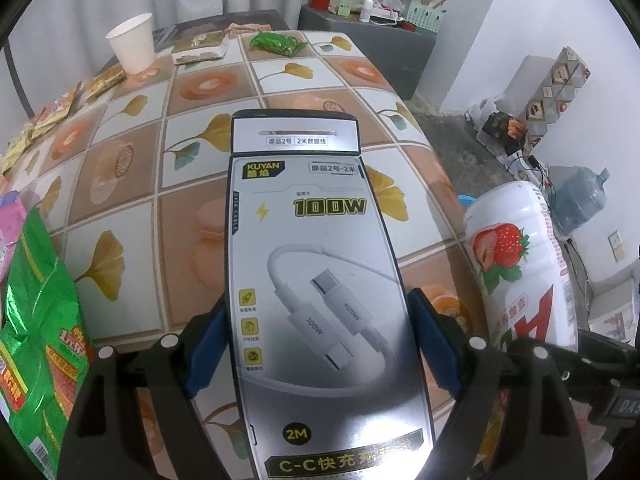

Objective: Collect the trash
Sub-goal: 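Carry the bottle and cable box over the blue wastebasket with both tools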

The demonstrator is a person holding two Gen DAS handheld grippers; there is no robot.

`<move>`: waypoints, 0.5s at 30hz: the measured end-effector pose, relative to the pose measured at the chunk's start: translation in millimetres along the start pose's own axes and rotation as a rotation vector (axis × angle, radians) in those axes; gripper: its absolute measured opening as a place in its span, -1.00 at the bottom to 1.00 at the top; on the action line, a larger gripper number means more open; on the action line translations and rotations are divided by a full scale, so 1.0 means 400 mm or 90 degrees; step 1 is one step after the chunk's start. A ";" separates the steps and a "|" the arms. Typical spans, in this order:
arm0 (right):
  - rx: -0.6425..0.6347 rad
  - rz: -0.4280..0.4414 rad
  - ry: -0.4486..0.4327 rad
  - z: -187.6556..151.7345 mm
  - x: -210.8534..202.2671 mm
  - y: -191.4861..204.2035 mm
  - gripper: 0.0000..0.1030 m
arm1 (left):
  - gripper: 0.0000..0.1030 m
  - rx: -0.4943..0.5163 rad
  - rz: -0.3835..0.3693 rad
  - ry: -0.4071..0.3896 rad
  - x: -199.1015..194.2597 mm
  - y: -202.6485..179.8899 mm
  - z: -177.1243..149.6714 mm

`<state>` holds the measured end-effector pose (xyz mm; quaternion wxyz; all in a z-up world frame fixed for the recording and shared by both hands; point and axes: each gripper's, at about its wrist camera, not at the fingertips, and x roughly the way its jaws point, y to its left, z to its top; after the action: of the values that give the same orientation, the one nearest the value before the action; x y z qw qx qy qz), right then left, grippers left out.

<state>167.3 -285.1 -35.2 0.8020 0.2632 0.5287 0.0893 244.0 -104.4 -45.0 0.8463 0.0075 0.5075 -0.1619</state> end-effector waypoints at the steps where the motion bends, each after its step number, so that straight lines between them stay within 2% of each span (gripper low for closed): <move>1: 0.001 0.000 -0.001 0.001 -0.001 -0.001 0.07 | 0.59 0.001 0.002 -0.003 -0.004 -0.001 -0.001; 15: 0.037 0.037 -0.053 0.003 -0.070 -0.043 0.07 | 0.59 0.039 -0.011 -0.040 -0.064 -0.061 0.012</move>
<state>154.1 -311.9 -21.2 0.8123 0.3051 0.4894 0.0863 230.1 -121.5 -17.0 0.8598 0.0235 0.4754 -0.1850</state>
